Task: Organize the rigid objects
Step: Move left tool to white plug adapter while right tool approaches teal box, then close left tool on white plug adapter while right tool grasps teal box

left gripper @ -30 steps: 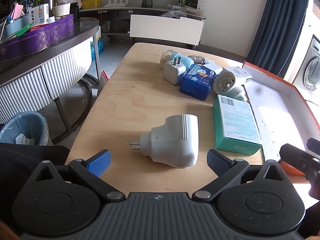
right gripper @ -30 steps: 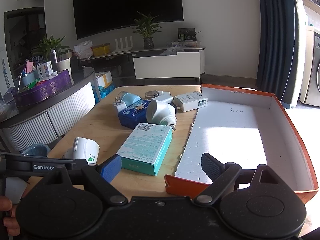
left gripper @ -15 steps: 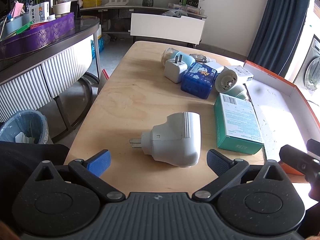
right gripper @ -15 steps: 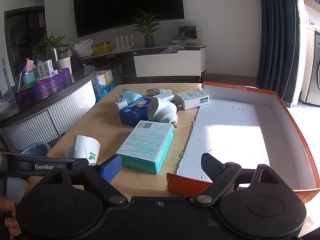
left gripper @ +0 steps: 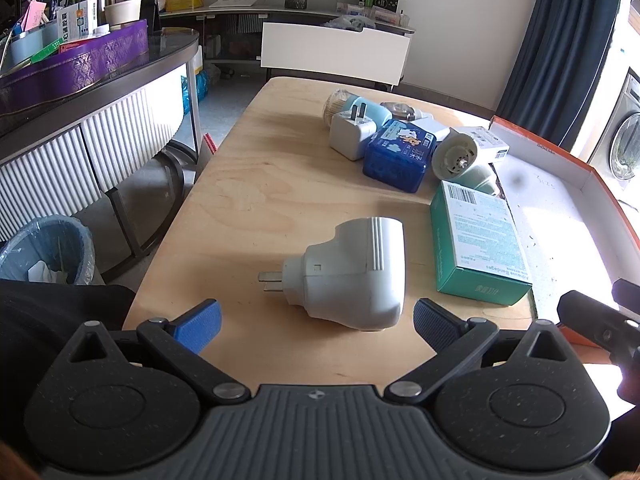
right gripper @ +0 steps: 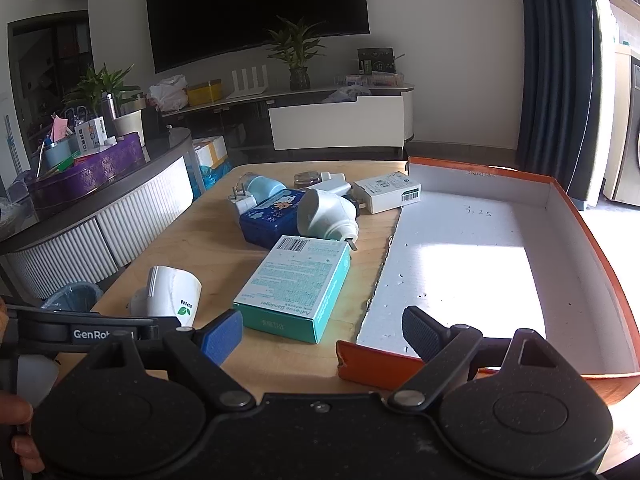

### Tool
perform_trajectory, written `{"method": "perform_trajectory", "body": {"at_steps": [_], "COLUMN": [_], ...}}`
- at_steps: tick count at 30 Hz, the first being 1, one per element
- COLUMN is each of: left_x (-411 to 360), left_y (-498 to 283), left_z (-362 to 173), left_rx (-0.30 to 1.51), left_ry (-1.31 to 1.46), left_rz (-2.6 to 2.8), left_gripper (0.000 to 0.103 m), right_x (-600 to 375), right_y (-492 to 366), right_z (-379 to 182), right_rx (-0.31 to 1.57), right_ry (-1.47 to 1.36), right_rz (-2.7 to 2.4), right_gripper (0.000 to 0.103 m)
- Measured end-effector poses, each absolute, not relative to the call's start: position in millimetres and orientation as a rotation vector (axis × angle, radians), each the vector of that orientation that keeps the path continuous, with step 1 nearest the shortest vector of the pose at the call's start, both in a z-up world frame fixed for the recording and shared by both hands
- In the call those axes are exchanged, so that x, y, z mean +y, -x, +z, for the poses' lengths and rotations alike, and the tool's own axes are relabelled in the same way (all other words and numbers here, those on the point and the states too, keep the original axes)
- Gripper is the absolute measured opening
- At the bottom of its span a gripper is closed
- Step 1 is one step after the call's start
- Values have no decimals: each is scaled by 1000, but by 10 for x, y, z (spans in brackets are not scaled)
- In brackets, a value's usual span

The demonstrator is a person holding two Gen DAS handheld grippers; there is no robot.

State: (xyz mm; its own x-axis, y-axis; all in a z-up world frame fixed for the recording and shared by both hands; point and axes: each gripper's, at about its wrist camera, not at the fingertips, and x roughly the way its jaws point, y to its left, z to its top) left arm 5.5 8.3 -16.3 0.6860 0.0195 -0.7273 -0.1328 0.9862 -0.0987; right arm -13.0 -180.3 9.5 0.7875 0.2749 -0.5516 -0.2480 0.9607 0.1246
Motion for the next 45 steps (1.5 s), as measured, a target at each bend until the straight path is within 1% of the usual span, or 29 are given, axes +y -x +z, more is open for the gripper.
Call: {"method": "perform_trajectory", "body": {"at_steps": [28, 32, 34, 36, 45], "left_x": [117, 74, 51, 19, 95], "left_y": [-124, -153, -163, -156, -168], "left_z": [-290, -324, -339, -345, -319], "left_rx": [811, 789, 767, 737, 689], "left_ry": [153, 112, 94, 59, 81], "left_rz": [71, 50, 30, 21, 14], "left_gripper": [103, 103, 99, 85, 85], "right_x": [-1751, -1739, -1707, -1673, -1465], "right_y": [93, 71, 28, -45, -344], "right_z": [26, 24, 18, 23, 16], "right_rx": [619, 618, 623, 629, 649], "right_ry": [-49, -55, -55, -49, -53], "right_rz": [287, 290, 295, 298, 313], "right_gripper": [102, 102, 102, 102, 102]}}
